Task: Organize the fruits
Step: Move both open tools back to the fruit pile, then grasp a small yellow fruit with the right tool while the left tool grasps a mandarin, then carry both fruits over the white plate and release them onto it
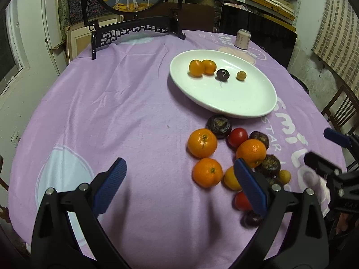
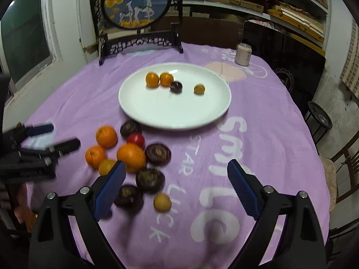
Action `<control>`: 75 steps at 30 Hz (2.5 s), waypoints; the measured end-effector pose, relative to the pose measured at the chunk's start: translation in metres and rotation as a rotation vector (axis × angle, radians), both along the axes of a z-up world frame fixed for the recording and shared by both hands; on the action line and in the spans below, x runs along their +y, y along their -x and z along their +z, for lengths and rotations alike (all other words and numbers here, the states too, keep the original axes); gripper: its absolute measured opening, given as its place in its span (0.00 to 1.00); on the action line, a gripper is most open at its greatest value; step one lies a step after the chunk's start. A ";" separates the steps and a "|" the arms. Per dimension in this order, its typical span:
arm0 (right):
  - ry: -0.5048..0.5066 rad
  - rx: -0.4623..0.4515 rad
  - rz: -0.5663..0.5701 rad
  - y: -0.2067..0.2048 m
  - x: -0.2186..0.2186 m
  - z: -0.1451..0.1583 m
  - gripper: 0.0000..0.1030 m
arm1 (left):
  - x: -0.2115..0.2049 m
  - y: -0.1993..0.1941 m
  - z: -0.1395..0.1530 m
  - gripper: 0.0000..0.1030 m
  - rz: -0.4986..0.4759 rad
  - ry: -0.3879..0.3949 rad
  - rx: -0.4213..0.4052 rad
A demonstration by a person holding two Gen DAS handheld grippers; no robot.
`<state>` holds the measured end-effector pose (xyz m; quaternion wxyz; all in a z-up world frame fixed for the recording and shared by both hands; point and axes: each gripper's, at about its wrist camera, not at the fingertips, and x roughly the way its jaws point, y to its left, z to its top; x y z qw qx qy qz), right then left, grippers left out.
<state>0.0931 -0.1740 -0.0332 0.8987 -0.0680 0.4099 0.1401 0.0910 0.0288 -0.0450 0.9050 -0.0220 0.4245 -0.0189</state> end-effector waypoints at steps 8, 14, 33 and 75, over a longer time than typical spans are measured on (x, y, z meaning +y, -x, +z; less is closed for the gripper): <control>0.027 0.098 0.014 0.016 -0.002 -0.038 0.89 | 0.012 0.006 -0.019 0.95 0.015 -0.003 0.048; -0.021 0.112 0.081 0.009 0.007 -0.056 0.62 | 0.014 0.012 -0.032 0.95 0.013 -0.016 0.086; -0.120 0.144 0.032 0.012 -0.020 -0.050 0.23 | -0.024 -0.013 -0.057 0.80 -0.051 -0.076 0.101; -0.156 0.135 0.109 -0.219 0.024 -0.027 0.23 | -0.056 -0.231 0.006 0.36 -0.127 0.078 0.135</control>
